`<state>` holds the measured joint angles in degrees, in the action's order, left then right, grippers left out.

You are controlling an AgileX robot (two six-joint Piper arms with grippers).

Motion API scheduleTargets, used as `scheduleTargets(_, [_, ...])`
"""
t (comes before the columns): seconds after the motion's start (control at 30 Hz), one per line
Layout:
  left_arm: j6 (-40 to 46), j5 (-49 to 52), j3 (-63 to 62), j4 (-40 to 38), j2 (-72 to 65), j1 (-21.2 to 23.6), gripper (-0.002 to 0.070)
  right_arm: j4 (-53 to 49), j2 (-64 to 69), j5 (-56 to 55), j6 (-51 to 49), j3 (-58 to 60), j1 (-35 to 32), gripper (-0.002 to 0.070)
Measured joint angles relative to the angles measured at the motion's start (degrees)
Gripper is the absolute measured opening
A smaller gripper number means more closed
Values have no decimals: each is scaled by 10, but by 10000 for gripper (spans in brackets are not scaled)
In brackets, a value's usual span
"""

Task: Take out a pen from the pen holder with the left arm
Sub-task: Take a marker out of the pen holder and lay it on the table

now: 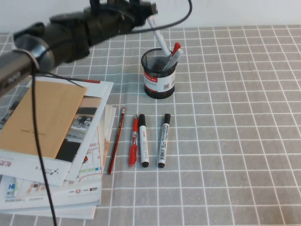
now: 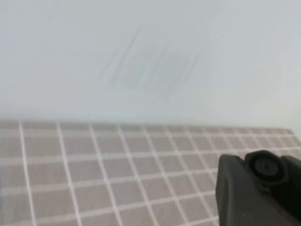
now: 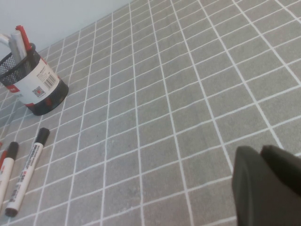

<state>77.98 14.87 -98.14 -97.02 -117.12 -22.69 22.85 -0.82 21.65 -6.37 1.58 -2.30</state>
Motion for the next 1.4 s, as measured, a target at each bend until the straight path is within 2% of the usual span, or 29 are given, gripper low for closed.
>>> scheduleTargets(0.17, [-69,22,0,112,74,0,119,0,0,0,0,0,0,-13])
scheduleTargets(0.47, [-342,205,0,481,215,-10,119,0,0,0,0,0,0,-13])
scheduleTargets(0.63, [-520,348,-34,746,240,-75,119,0,0,0,0,0,0,-13])
scheduleTargets(0.73, [-594,423,-56,851,231,-118,119,0,0,0,0,0,0,-13])
scheduleTargets(0.83, [-639,493,-82,878,207,-138,119,0,0,0,0,0,0,-13])
scheduleTargets(0.97, [-668,556,-109,861,162,-141,119,0,0,0,0,0,0,-13])
scheduleTargets(1.23, [-689,562,-115,782,41,-142,119,0,0,0,0,0,0,-13])
scheduleTargets(1.4, [-719,560,-115,773,-23,-142,119,0,0,0,0,0,0,-13])
